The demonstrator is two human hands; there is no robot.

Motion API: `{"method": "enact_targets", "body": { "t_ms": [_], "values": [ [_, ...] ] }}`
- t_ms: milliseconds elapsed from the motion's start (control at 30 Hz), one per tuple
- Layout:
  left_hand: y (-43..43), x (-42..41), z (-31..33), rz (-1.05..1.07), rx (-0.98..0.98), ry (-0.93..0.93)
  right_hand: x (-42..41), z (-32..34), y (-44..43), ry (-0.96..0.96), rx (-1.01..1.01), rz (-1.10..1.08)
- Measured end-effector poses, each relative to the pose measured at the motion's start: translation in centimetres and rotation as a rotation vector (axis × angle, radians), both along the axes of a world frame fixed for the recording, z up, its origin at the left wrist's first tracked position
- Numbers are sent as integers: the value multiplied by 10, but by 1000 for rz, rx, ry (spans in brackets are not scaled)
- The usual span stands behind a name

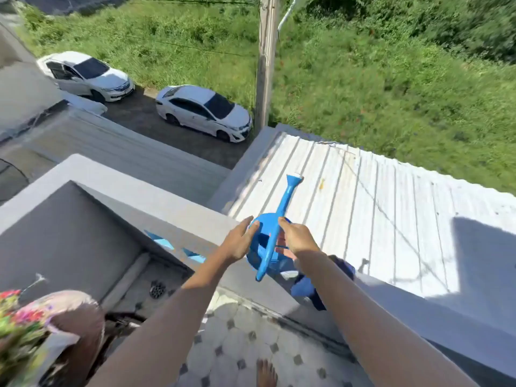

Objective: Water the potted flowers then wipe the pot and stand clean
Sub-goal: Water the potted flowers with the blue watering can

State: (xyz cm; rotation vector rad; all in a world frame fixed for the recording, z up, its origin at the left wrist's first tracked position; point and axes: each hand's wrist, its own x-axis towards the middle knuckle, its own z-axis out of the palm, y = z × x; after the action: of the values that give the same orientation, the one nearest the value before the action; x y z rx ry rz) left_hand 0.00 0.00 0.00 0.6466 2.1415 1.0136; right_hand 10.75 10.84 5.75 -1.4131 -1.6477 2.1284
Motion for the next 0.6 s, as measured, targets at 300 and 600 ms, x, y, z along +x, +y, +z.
{"method": "enact_targets", "body": {
  "t_ms": [300,600],
  "values": [
    [-15,14,-10,190,110,-166,-19,16,-23,18,-79,145],
    [-124,26,22,500,226,-188,-43,57,-107,23,-15,450]
  ]
}}
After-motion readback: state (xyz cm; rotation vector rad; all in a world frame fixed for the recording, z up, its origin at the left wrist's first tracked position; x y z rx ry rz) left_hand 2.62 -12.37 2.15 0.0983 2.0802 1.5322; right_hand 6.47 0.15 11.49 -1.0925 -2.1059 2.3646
